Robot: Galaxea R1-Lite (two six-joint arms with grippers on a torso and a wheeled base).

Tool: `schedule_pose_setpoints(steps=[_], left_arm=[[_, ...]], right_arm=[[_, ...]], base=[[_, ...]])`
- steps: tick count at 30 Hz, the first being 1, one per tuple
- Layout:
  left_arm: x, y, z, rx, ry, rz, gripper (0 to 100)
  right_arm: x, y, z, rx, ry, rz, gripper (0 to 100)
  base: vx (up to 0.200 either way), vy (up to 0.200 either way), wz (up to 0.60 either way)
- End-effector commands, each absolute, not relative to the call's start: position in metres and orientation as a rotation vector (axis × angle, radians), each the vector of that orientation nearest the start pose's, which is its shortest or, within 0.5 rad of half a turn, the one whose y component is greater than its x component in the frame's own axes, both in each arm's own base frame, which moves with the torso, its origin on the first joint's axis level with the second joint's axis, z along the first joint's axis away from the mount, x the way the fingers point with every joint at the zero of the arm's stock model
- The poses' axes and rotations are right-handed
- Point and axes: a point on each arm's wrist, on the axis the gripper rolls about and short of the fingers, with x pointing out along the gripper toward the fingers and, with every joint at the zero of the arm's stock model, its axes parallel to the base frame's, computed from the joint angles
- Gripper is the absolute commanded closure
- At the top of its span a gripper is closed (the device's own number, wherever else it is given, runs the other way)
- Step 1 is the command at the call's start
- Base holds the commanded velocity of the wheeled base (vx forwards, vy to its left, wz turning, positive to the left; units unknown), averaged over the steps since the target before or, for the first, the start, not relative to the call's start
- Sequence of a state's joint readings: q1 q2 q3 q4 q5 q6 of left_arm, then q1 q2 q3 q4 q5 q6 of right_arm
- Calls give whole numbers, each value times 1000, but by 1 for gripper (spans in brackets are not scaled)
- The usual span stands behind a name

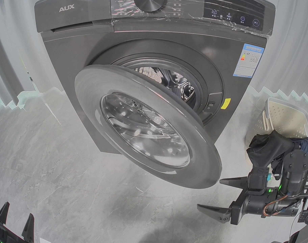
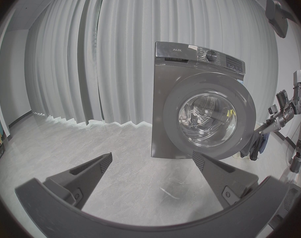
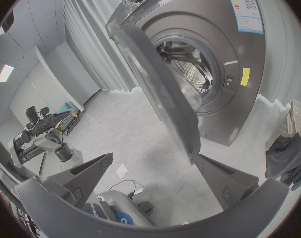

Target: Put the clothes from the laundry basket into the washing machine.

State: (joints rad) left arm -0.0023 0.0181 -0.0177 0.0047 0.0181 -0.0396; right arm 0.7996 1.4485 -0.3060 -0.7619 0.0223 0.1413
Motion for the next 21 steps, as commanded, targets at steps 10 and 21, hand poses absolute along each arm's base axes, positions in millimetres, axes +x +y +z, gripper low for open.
schedule_pose_setpoints(steps=[10, 21], left_arm=[[-23, 0, 76, -40, 7, 17, 0], [-23, 0, 76, -40, 7, 17, 0]], right_arm=[[136, 109, 125, -41, 419, 651, 0], [180, 93, 131, -40, 391, 476, 0]], base=[[0, 0, 0], [0, 0, 0]])
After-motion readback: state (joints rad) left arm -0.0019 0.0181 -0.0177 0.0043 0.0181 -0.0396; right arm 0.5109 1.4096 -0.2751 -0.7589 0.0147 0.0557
